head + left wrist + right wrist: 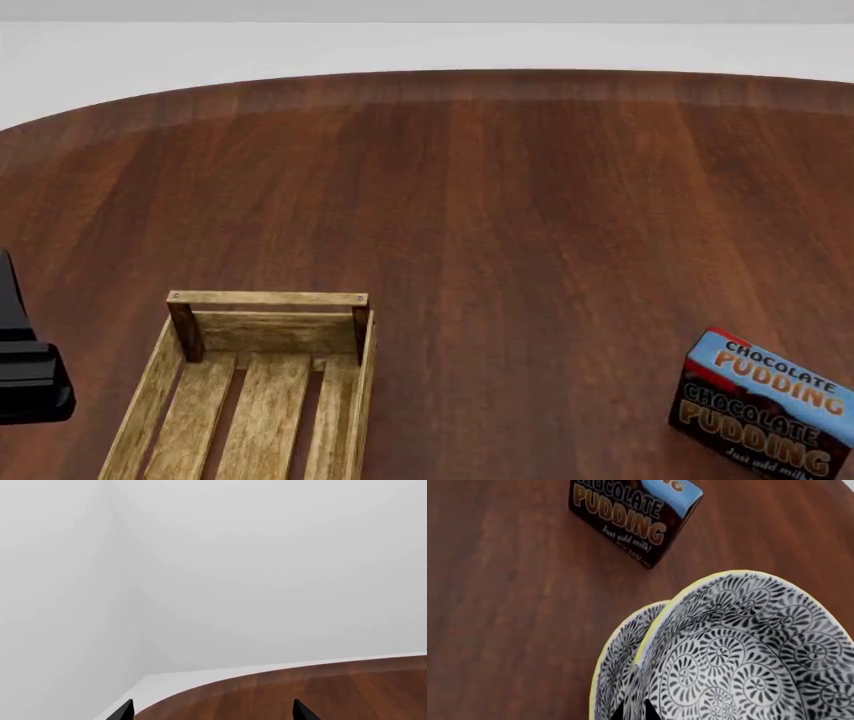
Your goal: Stack the left bowl on the right bowl and place them in the tray.
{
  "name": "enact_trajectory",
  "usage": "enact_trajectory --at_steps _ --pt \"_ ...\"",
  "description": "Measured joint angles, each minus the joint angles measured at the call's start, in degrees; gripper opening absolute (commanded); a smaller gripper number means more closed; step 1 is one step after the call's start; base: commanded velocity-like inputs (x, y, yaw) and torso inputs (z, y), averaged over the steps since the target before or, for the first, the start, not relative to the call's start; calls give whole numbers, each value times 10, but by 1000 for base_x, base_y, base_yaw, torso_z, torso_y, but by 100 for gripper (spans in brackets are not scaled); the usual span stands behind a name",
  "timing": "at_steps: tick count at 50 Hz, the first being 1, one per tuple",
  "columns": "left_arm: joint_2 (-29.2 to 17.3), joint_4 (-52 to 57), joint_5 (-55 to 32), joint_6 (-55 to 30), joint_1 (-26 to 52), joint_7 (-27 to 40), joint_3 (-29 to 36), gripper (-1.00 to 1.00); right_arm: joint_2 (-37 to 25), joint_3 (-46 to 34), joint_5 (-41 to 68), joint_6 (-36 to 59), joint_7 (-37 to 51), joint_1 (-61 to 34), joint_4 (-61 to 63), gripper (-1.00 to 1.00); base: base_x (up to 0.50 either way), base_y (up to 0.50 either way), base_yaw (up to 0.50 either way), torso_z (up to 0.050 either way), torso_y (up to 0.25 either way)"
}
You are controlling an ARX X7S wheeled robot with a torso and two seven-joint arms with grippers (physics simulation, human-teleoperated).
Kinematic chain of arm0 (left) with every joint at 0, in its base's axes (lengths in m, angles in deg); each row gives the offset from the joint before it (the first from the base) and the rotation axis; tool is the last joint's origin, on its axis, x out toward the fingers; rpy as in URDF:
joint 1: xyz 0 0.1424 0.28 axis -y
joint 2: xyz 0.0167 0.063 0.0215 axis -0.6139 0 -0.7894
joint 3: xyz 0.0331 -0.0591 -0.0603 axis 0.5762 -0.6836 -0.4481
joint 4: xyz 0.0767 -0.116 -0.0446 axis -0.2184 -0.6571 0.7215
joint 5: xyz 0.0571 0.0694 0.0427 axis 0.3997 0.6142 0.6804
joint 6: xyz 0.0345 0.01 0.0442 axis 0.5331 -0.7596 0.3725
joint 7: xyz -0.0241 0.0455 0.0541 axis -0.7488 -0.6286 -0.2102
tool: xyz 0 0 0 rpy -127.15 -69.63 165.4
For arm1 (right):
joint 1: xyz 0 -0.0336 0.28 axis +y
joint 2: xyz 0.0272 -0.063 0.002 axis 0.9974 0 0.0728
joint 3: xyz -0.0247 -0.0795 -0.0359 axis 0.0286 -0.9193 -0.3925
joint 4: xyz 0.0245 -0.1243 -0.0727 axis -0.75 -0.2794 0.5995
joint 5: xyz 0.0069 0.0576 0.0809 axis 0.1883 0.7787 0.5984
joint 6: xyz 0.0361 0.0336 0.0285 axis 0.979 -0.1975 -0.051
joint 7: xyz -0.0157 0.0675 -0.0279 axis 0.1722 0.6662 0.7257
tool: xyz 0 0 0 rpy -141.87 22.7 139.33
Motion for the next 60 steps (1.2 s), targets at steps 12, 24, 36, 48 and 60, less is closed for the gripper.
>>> enact_trajectory --at_steps 12,24,36,48,60 --pt "-1 2 -2 -5 5 3 2 100 2 -4 2 -9 0 -3 -18 -100 0 0 0 0 0" --pt "-2 3 -4 -6 6 5 2 100 2 1 4 -15 -1 -4 -28 -100 0 0 0 0 1" --pt "-3 2 -6 -5 5 8 2 100 -3 1 -1 -8 -2 -7 -27 100 0 0 0 0 0" --pt "-5 1 -7 -2 3 10 2 100 -8 -3 -5 6 1 -8 -15 100 0 0 0 0 0" --pt "-6 1 -10 -1 2 11 2 100 -16 -20 -9 36 9 -15 22 100 0 0 0 0 0"
